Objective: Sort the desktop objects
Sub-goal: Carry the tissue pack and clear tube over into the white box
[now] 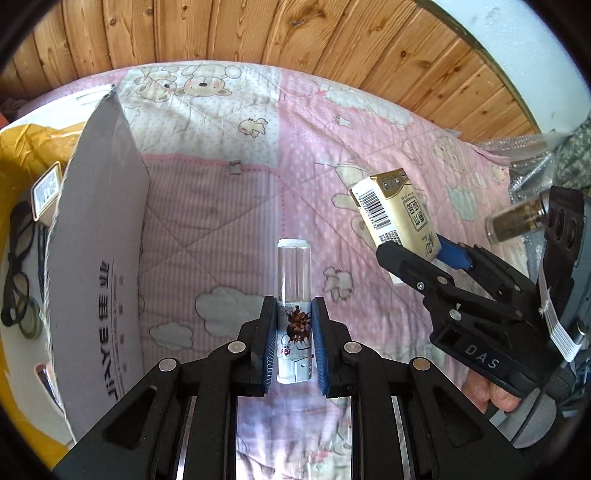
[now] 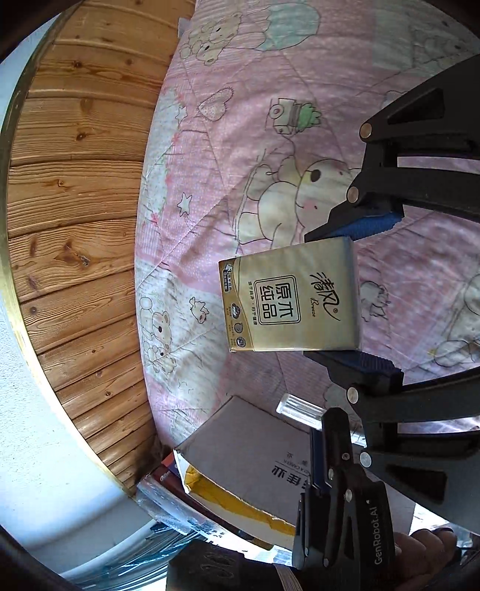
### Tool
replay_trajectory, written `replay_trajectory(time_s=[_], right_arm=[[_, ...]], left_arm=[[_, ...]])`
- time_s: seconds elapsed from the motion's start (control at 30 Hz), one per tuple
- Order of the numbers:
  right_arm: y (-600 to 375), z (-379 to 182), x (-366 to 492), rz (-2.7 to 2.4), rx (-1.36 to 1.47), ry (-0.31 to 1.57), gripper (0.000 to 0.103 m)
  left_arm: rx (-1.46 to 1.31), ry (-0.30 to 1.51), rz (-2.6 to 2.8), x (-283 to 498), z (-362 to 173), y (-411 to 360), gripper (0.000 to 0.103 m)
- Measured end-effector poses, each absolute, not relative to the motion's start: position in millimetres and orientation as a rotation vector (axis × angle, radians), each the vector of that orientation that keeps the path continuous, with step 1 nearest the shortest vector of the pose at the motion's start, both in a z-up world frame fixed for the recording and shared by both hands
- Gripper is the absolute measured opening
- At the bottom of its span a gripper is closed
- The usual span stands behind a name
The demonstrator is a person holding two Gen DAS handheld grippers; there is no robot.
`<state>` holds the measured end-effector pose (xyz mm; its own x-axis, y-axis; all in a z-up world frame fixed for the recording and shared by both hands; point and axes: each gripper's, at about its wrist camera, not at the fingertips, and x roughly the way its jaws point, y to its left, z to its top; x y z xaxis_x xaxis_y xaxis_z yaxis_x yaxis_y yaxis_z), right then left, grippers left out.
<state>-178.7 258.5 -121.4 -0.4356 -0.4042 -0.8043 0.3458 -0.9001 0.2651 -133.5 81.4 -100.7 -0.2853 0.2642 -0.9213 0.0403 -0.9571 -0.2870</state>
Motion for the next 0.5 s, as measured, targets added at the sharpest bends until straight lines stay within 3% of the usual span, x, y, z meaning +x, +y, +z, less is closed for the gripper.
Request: replay_trajectory(time_s=[0.5], right_arm=[[234, -90, -84, -2.305, 1.326, -0.022, 0.054]], left_arm=[[-1.647, -0.496, 2.451, -42, -50, 50, 0.018]])
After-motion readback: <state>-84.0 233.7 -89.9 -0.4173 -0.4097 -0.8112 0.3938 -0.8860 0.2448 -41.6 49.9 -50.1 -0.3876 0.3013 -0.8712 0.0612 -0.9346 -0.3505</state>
